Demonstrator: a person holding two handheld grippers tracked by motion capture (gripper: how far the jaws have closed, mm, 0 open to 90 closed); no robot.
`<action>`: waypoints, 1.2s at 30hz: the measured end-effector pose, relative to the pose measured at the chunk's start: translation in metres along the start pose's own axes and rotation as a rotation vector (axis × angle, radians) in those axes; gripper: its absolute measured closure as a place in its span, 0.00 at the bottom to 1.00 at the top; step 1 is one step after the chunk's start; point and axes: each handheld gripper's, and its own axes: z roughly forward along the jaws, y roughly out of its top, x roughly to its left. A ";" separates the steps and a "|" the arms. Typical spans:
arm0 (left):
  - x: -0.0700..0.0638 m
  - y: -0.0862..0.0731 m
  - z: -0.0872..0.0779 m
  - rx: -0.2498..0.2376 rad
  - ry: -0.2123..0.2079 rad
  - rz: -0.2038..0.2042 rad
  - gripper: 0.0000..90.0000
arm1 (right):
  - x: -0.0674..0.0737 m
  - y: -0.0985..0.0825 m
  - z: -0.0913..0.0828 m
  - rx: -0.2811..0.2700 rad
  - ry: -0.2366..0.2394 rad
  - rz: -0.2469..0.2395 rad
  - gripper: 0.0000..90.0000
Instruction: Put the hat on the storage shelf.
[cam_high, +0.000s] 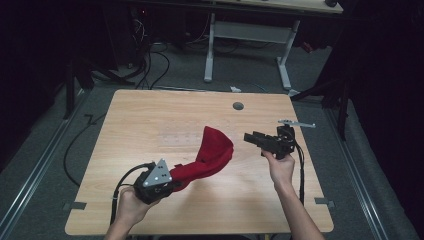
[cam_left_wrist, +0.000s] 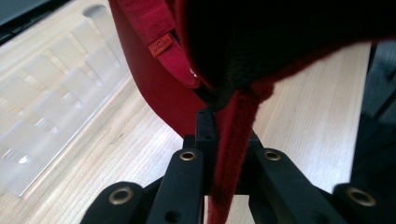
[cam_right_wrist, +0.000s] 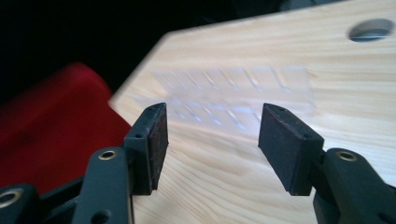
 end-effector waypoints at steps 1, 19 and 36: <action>0.001 0.002 -0.003 -0.023 0.001 -0.021 0.95 | 0.000 -0.003 0.001 0.014 -0.032 -0.028 0.48; 0.030 0.018 -0.004 -0.122 0.090 -0.122 0.95 | -0.049 -0.091 0.035 0.128 -0.468 -0.229 0.53; 0.054 0.045 0.014 -0.219 0.172 -0.201 0.95 | -0.067 -0.098 0.024 0.113 -0.522 -0.237 0.51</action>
